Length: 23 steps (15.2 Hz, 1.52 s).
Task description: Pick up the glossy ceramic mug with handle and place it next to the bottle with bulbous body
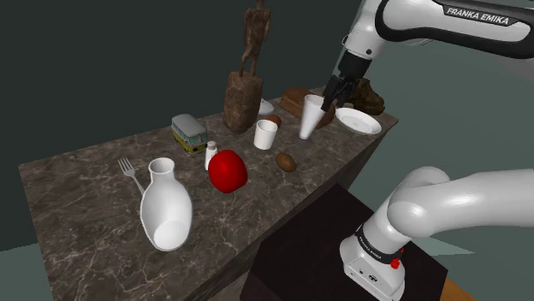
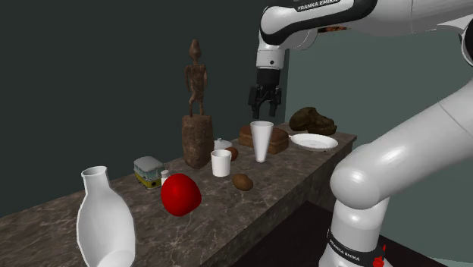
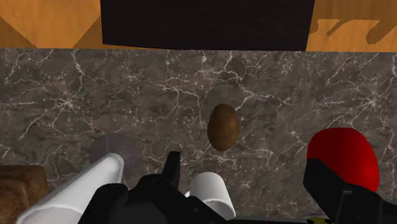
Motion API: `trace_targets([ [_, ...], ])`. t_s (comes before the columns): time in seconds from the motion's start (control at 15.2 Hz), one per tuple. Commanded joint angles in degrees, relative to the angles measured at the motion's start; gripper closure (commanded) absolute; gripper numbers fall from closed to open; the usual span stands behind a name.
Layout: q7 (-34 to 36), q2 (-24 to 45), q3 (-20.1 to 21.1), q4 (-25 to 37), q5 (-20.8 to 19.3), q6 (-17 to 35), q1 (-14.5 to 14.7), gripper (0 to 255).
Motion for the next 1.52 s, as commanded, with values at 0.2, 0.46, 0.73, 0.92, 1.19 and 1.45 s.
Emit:
trace_targets([
  [0.2, -0.13, 5.59, 0.83, 0.19, -0.17, 4.95, 0.77, 0],
  [0.46, -0.19, 13.62, 1.9, 1.53, -0.56, 11.04, 1.66, 0],
  [0.73, -0.09, 22.11, 2.98, 4.05, -1.2, 16.37, 2.37, 0],
  [0.92, 0.14, 28.66, 3.73, 6.71, -1.91, 19.78, 2.83, 0],
  [1.19, 0.64, 37.54, 4.63, 11.23, -3.21, 23.45, 3.42, 0],
  [1.45, 1.33, 46.51, 5.34, 16.87, -4.86, 26.06, 4.04, 0],
])
